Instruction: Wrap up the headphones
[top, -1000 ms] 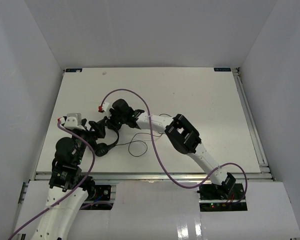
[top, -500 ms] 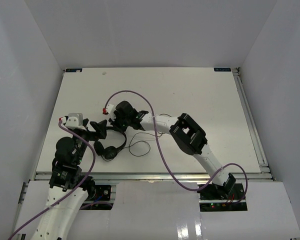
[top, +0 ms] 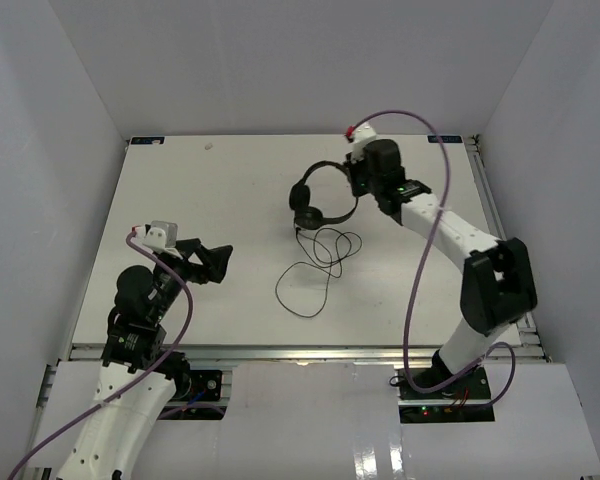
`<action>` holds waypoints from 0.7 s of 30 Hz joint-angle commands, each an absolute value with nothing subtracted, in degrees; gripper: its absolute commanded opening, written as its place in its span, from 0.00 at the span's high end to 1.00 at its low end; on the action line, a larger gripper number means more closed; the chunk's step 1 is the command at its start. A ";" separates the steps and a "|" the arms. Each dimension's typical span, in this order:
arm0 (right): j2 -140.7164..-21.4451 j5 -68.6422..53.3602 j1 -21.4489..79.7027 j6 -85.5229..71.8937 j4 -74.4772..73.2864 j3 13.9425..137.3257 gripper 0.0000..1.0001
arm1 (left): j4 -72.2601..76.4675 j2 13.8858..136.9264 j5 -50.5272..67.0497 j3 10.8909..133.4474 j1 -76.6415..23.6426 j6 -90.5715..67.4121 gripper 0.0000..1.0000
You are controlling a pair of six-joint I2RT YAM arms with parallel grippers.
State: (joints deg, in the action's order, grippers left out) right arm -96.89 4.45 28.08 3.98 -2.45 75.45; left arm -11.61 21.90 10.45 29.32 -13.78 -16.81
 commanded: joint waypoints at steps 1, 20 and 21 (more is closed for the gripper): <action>-86.09 14.88 21.93 -6.37 1.76 66.49 0.92 | -10.81 23.19 18.53 28.05 -13.89 -25.02 0.02; -61.79 -5.68 2.46 -9.54 1.30 46.52 0.92 | 12.59 42.57 21.69 21.80 -32.86 -35.46 0.02; -61.80 -6.46 2.46 -8.69 1.23 45.99 0.92 | 13.59 44.20 20.48 21.86 -35.04 -35.19 0.02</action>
State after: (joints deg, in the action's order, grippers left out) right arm -63.42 -2.52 2.80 -10.75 -2.49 46.15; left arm 3.96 38.80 24.35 22.78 -29.15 -35.46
